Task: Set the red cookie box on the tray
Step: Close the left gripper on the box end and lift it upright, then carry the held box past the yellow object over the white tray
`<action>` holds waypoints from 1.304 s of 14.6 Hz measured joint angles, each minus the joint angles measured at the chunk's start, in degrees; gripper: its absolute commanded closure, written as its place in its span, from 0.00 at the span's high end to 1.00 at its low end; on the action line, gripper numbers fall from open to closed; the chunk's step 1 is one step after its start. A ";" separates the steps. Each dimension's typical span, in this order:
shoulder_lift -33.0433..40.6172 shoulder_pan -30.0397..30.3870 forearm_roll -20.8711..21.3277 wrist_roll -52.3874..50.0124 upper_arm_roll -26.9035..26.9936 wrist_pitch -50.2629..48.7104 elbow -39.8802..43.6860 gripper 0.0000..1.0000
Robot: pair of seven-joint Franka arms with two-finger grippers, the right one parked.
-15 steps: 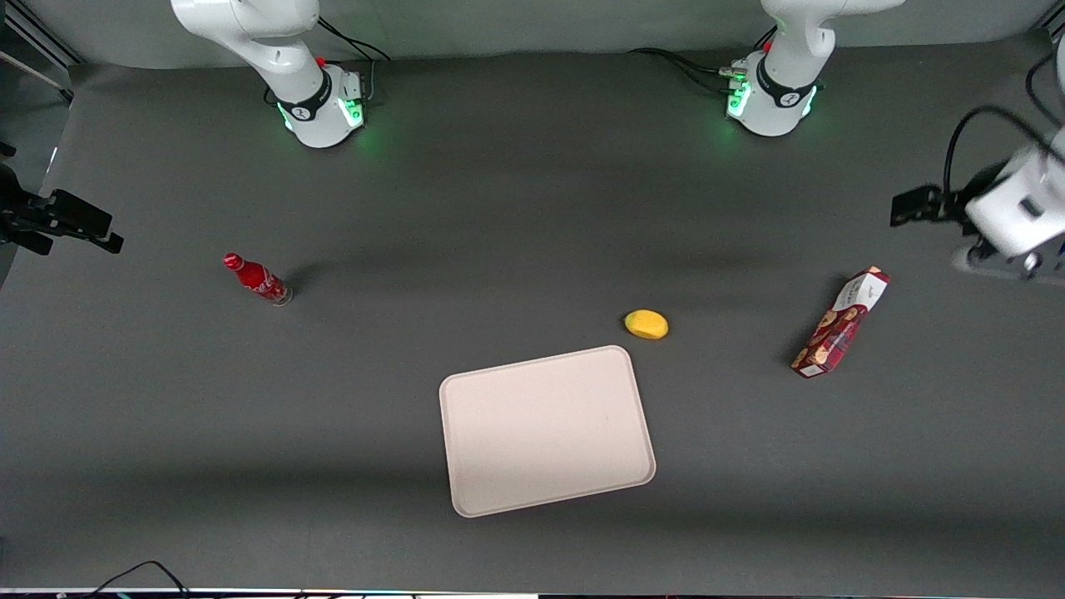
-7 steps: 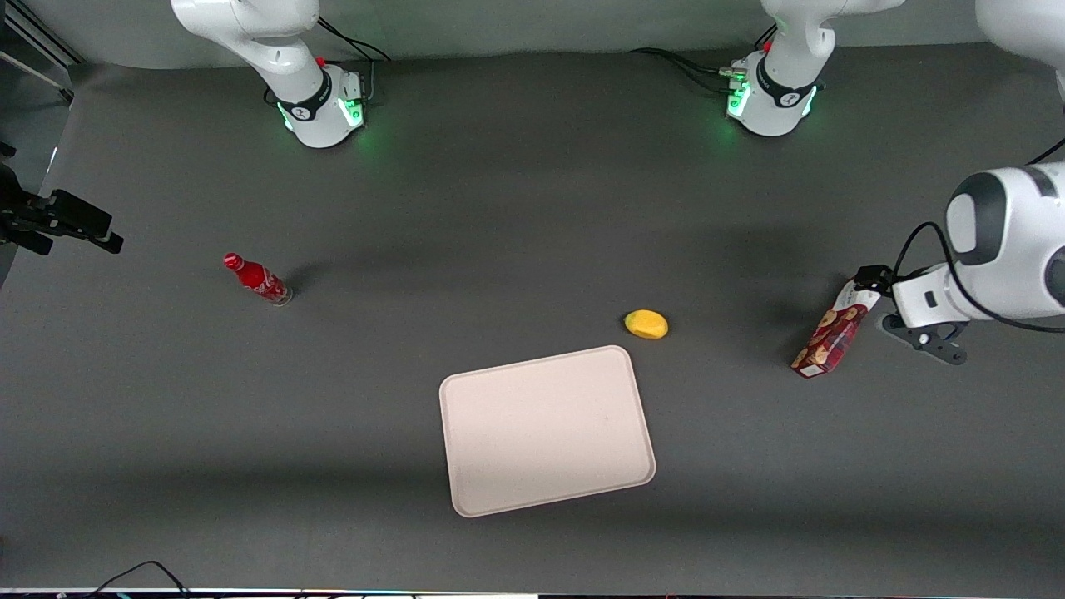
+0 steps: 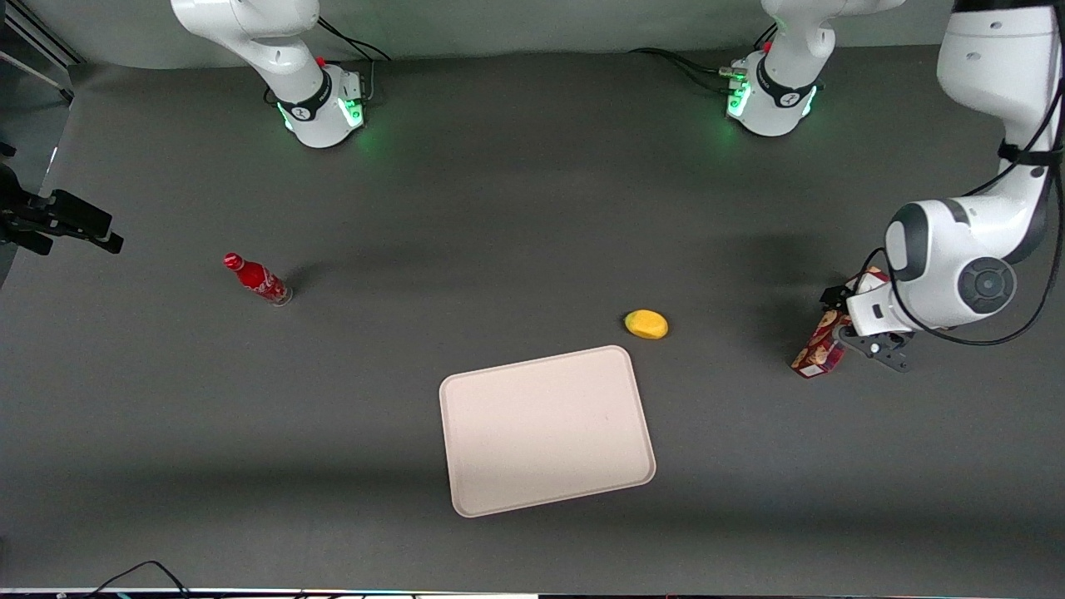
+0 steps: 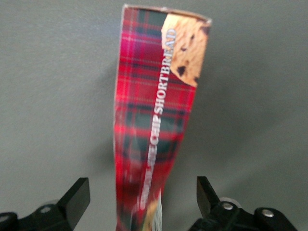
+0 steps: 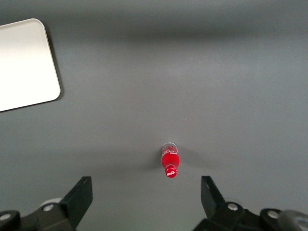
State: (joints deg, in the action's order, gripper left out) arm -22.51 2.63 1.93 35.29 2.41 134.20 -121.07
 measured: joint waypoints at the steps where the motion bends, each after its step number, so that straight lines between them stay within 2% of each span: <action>1: -1.20 0.00 -0.01 0.01 -0.02 2.06 -0.31 0.00; 7: -2.64 0.03 -2.56 -0.02 0.16 4.11 -0.49 0.00; 11: -1.22 0.04 -2.97 -0.34 0.21 0.26 0.87 0.00; 15: 2.17 0.02 -4.71 -7.66 -0.68 -17.20 11.54 0.00; 19: 5.08 -0.20 -5.27 -28.43 -7.58 -33.99 27.27 0.00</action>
State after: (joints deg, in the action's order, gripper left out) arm -17.43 2.42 -3.34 6.86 -5.17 100.21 -93.81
